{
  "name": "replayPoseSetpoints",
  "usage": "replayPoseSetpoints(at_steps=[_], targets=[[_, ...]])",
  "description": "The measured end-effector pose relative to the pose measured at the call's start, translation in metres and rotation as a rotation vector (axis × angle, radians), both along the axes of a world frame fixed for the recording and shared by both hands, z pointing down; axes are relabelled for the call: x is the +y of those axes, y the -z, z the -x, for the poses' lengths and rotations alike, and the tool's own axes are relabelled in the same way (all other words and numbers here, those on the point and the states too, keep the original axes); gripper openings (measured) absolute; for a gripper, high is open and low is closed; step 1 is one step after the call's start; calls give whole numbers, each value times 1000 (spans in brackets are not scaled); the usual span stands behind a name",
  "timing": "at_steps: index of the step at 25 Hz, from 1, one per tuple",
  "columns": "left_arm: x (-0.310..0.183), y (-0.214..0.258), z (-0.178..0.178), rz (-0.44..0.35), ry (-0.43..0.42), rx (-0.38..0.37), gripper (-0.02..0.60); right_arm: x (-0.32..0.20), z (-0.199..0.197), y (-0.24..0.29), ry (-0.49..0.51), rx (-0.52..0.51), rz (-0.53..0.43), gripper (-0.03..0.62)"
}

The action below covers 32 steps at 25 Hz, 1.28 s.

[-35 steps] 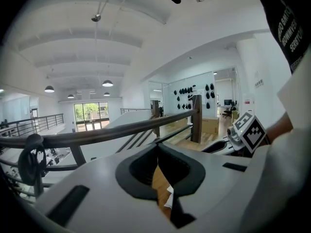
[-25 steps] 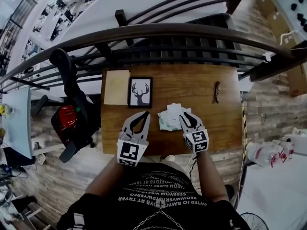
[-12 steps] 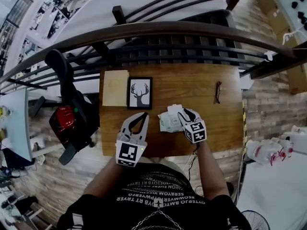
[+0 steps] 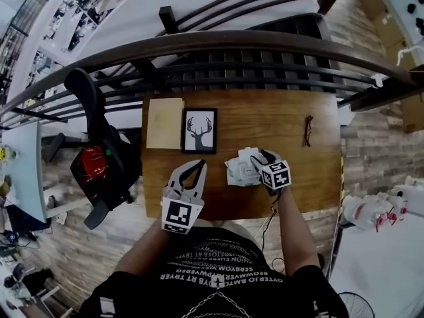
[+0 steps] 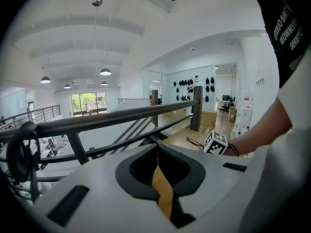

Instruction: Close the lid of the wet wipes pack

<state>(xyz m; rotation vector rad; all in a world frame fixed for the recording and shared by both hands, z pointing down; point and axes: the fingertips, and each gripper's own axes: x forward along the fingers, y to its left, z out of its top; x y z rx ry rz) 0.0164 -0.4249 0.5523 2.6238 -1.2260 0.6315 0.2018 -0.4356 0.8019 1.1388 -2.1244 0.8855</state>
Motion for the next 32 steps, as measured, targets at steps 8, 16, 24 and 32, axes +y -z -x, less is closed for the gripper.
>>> replayPoseSetpoints(at_steps=[8, 16, 24, 32], targets=[[1, 0, 8, 1, -6, -15, 28, 3, 6, -14, 45, 33, 48, 219], [3, 8, 5, -14, -9, -16, 28, 2, 0, -16, 13, 13, 28, 173], [14, 9, 5, -12, -10, -39, 28, -3, -4, -20, 18, 25, 51, 203], [21, 4, 3, -5, -23, -62, 28, -3, 1, -32, 94, 7, 140, 186]])
